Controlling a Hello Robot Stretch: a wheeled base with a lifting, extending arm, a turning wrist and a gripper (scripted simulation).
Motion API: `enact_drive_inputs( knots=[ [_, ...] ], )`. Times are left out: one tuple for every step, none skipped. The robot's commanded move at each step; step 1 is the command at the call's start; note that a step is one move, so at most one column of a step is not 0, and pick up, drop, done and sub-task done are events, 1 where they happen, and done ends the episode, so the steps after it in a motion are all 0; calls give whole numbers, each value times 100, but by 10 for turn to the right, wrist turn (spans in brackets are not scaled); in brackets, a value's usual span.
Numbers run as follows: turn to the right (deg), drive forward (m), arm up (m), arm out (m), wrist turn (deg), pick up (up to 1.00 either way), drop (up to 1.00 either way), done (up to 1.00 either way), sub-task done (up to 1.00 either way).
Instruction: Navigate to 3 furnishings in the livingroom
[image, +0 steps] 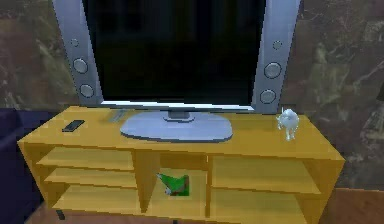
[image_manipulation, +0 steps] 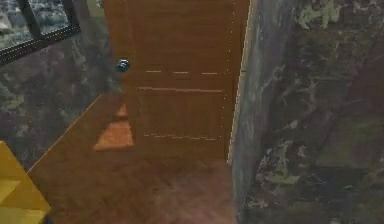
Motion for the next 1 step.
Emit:
enact_drive_inputs(
  knots=[
    [180,0,0,0,0,0,0,0,0]
  ],
)
